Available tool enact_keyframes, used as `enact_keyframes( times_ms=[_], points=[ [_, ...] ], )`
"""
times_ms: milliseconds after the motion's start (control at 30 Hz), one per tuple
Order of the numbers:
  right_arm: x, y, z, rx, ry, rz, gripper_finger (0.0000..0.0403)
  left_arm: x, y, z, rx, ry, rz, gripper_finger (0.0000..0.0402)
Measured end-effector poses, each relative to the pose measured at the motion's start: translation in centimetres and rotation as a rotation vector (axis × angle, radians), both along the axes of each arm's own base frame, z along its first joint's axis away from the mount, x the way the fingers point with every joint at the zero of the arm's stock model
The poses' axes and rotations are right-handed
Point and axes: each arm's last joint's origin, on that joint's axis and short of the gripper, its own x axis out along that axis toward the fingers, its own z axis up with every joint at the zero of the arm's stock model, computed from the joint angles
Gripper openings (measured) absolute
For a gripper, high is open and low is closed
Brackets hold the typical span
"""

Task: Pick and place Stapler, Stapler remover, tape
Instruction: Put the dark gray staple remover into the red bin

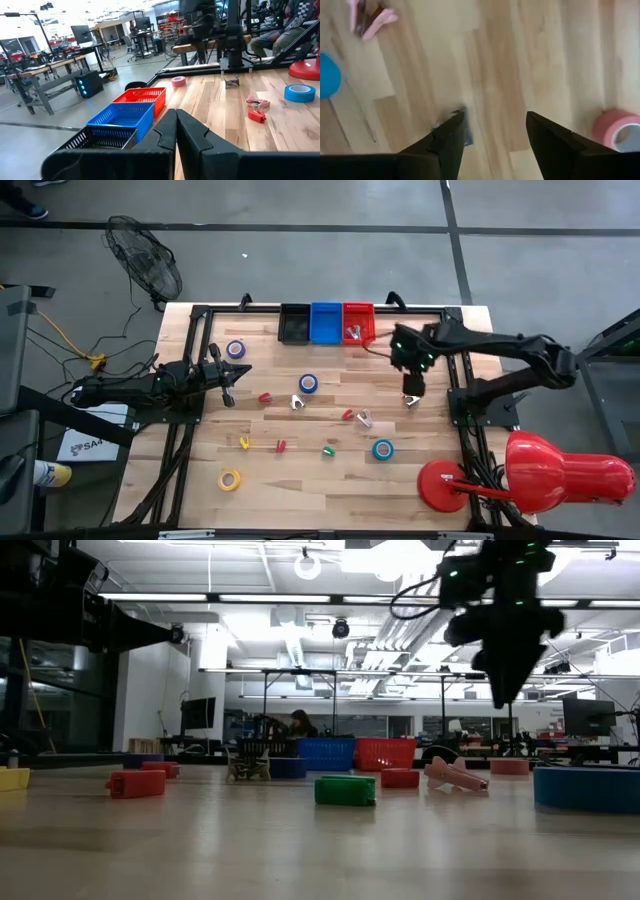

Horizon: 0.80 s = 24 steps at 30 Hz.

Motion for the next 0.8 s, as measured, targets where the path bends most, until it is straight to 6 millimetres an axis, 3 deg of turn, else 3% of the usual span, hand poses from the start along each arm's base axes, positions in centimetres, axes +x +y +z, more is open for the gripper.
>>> enact_keyframes(
  times_ms=[300, 567, 800],
  points=[
    [-3.9, 3.6, -1.2, 0.013, 0.028, 0.12, 0.0197, 0.0, 0.0, 0.0, 0.0, 0.001, 0.0, 0.0003],
    [-3.4, 3.9, -1.2, 0.014, 0.04, 0.121, 0.021, 0.0, 0.0, 0.0, 0.0, 0.001, -0.003, 0.0003],
    [-2.4, 3.8, -2.5, 0.077, 0.118, 0.052, 0.028, 0.0, 0.0, 0.0, 0.0, 0.0, -0.002, 0.0003]
  ],
)
